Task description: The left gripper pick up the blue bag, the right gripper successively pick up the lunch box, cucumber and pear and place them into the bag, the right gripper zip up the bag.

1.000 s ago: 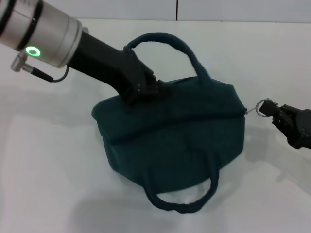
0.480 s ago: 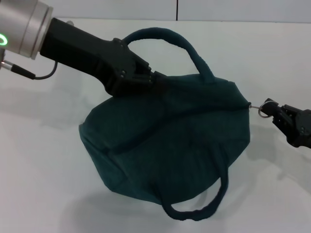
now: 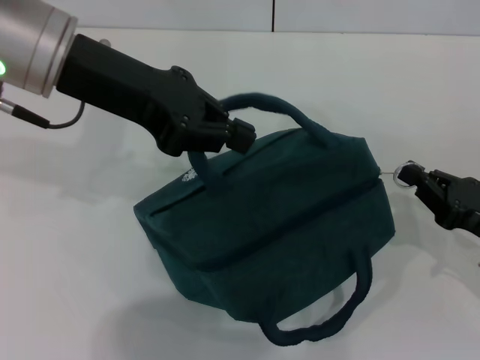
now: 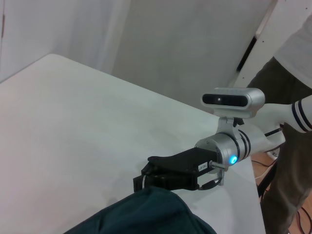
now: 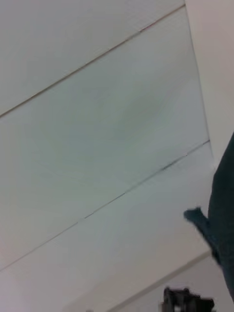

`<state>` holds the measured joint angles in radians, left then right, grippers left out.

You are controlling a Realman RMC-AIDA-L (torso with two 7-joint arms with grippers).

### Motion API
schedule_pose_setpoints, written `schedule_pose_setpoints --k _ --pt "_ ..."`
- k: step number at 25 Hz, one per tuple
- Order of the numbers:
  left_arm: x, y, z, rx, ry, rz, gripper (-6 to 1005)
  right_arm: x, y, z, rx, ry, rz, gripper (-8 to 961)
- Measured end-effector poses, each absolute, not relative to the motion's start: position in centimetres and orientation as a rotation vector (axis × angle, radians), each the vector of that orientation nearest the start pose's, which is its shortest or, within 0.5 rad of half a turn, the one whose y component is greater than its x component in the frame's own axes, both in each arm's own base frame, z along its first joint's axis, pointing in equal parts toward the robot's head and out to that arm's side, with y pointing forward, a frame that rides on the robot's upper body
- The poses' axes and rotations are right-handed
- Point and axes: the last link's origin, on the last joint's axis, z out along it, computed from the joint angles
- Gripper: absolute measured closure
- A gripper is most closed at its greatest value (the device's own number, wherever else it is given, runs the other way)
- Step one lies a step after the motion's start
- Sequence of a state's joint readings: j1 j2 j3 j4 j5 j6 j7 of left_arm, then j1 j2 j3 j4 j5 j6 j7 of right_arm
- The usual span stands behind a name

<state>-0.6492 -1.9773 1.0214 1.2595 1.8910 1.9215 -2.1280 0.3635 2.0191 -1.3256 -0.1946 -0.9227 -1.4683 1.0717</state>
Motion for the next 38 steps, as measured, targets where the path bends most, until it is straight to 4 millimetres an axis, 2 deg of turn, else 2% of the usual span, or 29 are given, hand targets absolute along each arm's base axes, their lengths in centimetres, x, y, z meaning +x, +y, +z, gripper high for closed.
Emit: schedule_pose_setpoints --k 4,7,13,24,30,35,38 --pt "-12.9 33.2 6.4 -3.171 -0.583 -0.398 949 29.6 27.4 -3.0 -2.286 0.895 1.208 943" --pt "-12.1 33.1 5.6 -3.165 -0.562 -0.437 946 29.4 27.3 -2.9 -2.29 0.888 1.224 943" --pt "-10.6 33.0 4.4 -3.114 -0.465 -0.405 721 29.4 27.3 -2.9 -2.29 0.889 1.225 943" --pt "-10.7 33.3 1.9 -3.099 -0.485 -0.266 478 29.4 27.3 -2.8 -2.289 0.884 1.225 943" --pt "-11.0 33.7 1.6 -3.076 -0.484 -0.249 421 29.4 27.4 -2.8 -2.288 0.878 1.221 943" --pt "-11.6 34.0 1.6 -3.062 -0.421 -0.19 437 29.2 27.8 -2.7 -2.287 0.873 1.223 943" --pt "-11.8 34.0 1.6 -3.059 -0.417 -0.175 544 29.1 27.9 -2.7 -2.288 0.872 1.223 943"
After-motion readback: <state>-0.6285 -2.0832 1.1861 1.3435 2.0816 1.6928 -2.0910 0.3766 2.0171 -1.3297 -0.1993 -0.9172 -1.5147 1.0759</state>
